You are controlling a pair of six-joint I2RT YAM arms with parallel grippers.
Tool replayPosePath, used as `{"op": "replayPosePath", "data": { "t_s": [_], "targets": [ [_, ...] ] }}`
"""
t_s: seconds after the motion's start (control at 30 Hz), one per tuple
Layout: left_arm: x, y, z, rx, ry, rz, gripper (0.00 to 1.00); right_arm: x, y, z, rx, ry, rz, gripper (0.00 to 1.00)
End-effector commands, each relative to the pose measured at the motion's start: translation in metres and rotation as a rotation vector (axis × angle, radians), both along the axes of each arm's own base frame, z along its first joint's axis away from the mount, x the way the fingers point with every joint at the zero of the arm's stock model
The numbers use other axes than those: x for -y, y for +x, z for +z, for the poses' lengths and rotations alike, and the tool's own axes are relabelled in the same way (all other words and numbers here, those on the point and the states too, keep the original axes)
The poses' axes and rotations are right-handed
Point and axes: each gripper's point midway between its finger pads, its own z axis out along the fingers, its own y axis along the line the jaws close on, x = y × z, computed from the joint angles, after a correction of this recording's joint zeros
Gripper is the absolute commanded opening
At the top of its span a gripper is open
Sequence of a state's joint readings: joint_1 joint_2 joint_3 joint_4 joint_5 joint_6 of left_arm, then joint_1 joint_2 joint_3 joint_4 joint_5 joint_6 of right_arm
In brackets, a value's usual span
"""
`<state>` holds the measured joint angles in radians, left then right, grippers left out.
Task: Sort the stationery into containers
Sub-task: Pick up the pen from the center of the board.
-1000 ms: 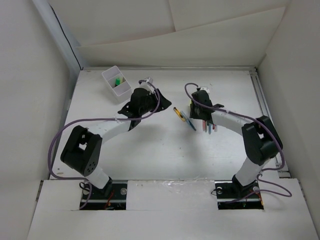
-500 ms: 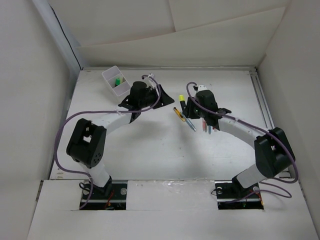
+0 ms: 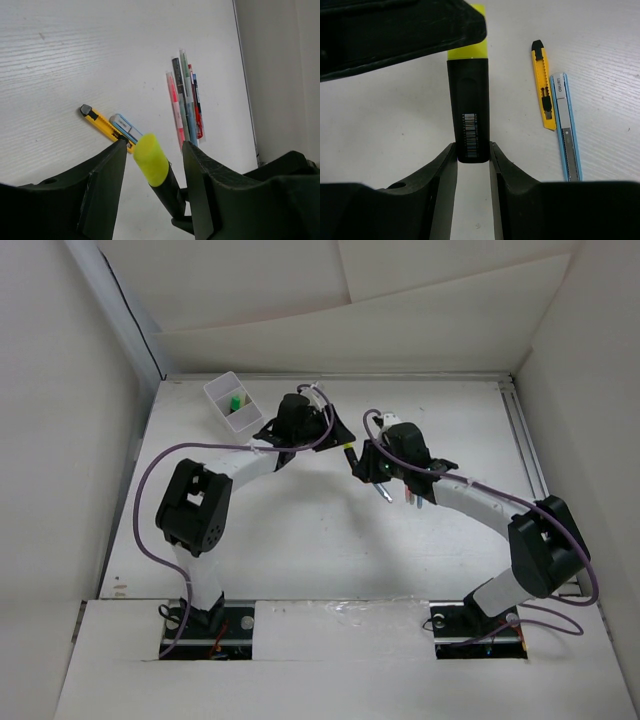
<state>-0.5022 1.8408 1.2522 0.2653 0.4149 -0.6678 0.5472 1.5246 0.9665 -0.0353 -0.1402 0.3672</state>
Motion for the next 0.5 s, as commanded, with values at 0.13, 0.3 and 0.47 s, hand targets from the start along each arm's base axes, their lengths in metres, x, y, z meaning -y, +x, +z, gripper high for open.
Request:
{"op": "replayPosePath", "data": {
  "t_s": [0.13,0.3,0.47],
  "targets": [
    [0.003,0.014,0.009,0.039,0.010,0.012,0.32,-0.013,0.003,0.028,0.099,0.044,0.045,0.07],
    [0.003,0.014,0.002,0.033,0.013,0.012,0.13,-0.015,0.002,0.023,0.088,0.043,0.053,0.07],
    [-0.001,0.012,0.009,0.027,-0.011,0.019,0.00,-0.012,0.005,0.023,0.094,0.033,0.033,0.12]
  ]
}}
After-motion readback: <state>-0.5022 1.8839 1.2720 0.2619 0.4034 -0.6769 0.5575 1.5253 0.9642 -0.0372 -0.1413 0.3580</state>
